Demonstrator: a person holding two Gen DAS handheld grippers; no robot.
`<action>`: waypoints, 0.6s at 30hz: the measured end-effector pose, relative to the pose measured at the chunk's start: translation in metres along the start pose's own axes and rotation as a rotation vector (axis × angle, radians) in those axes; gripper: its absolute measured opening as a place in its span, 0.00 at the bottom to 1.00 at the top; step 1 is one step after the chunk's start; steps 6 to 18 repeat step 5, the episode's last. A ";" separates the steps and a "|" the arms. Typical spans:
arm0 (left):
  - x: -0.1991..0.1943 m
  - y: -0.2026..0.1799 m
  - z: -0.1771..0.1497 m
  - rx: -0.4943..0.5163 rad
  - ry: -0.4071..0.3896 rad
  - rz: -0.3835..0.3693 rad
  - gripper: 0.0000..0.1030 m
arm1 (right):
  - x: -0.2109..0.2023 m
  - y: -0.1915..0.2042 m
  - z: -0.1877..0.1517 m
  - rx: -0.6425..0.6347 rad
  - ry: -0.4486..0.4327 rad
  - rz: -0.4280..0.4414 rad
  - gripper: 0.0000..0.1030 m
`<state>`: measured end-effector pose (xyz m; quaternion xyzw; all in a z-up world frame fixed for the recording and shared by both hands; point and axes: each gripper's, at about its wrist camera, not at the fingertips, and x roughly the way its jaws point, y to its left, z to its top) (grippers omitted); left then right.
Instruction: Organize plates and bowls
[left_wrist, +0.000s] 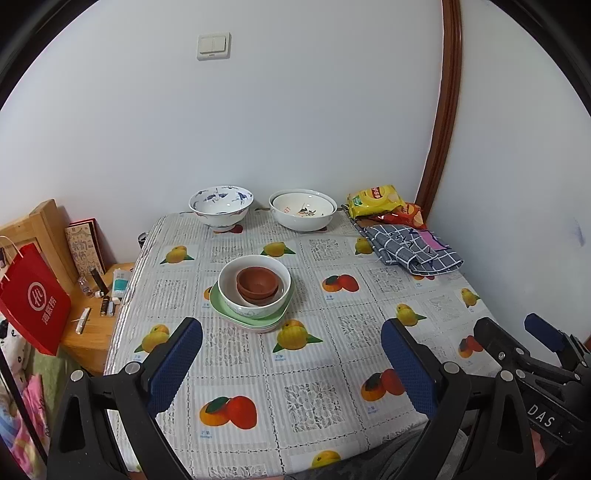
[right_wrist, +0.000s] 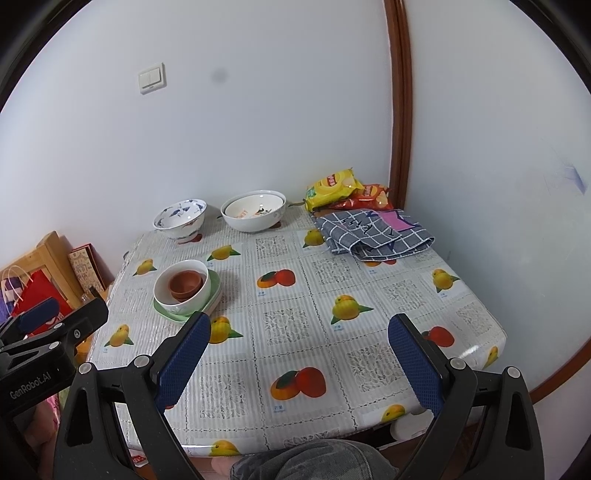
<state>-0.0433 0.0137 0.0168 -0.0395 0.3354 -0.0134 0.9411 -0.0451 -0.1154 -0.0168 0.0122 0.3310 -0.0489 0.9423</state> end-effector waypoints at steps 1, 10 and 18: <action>0.004 0.000 0.000 0.002 0.005 -0.002 0.95 | 0.004 0.000 0.000 0.000 0.002 0.004 0.93; 0.024 0.001 0.000 0.010 0.000 0.000 0.95 | 0.029 0.000 -0.001 -0.001 0.024 0.017 0.93; 0.024 0.001 0.000 0.010 0.000 0.000 0.95 | 0.029 0.000 -0.001 -0.001 0.024 0.017 0.93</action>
